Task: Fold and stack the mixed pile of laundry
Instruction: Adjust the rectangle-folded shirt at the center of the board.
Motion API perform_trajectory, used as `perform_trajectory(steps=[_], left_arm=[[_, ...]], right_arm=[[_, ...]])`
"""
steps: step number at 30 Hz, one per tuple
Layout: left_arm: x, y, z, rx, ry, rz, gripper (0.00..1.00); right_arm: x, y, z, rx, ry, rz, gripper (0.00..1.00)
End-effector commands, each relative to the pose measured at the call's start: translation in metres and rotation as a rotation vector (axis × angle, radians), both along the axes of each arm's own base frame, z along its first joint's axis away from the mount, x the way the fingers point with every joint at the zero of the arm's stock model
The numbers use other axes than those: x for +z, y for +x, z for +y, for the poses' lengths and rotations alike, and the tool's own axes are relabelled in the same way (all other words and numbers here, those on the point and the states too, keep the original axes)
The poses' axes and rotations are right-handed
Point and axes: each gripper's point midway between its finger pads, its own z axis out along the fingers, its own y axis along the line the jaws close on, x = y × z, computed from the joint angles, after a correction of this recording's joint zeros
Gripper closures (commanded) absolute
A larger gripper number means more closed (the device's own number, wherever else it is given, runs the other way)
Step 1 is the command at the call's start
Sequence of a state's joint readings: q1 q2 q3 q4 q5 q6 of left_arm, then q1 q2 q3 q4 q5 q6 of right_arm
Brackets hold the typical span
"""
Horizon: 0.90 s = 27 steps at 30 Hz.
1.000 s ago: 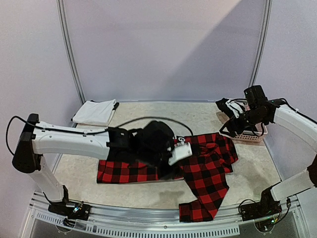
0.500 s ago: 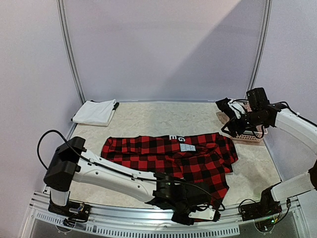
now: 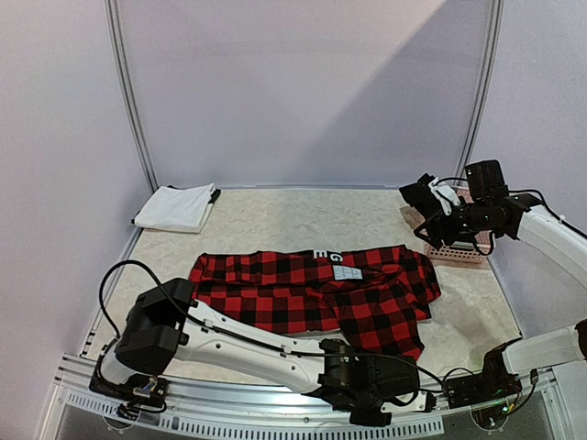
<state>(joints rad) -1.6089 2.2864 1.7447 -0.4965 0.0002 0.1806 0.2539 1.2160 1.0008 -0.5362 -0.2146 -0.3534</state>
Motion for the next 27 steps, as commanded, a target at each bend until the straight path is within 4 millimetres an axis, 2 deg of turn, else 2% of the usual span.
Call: perform_trajectory(steps=[1,4,8,10,13,14,16,17,19,20,22,24,27], left_arm=[[-0.008,-0.002,-0.014,0.072,0.011,-0.02,0.55],[-0.008,0.004,-0.018,0.107,-0.003,-0.043,0.56],[-0.003,0.025,-0.024,0.208,-0.027,-0.123,0.69],[0.001,0.032,-0.025,0.24,-0.041,-0.141,0.77],[0.013,0.037,-0.028,0.259,-0.066,-0.117,0.97],[0.023,0.039,-0.03,0.268,-0.086,-0.091,1.0],[0.048,0.045,-0.035,0.298,-0.142,0.007,1.0],[0.073,0.048,-0.038,0.315,-0.195,0.096,1.0],[0.109,0.062,-0.042,0.369,-0.299,0.304,1.0],[0.13,0.073,-0.043,0.4,-0.372,0.413,1.0],[0.165,0.111,-0.038,0.503,-0.513,0.603,1.0],[0.203,0.167,-0.025,0.603,-0.71,0.733,1.0],[0.223,0.25,0.014,0.809,-0.909,0.872,1.0]], right_arm=[[0.001,0.0,-0.003,-0.008,0.004,-0.014,0.24],[0.001,0.0,-0.003,-0.011,0.003,-0.014,0.24],[0.003,0.0,-0.004,-0.017,0.004,-0.02,0.24],[0.004,-0.001,-0.005,-0.021,0.004,-0.026,0.24],[0.007,-0.001,-0.007,-0.032,0.002,-0.037,0.25],[0.008,-0.002,-0.007,-0.033,0.005,-0.038,0.25],[0.01,-0.003,-0.006,-0.03,0.015,-0.041,0.25],[0.011,-0.003,-0.005,-0.03,0.019,-0.042,0.25],[0.013,-0.002,-0.006,-0.038,0.02,-0.05,0.26],[0.014,-0.001,-0.007,-0.042,0.02,-0.053,0.25],[0.016,0.001,-0.008,-0.051,0.02,-0.062,0.26],[0.015,0.002,-0.009,-0.059,0.02,-0.059,0.26],[0.014,0.002,-0.008,-0.058,0.022,-0.055,0.26]])
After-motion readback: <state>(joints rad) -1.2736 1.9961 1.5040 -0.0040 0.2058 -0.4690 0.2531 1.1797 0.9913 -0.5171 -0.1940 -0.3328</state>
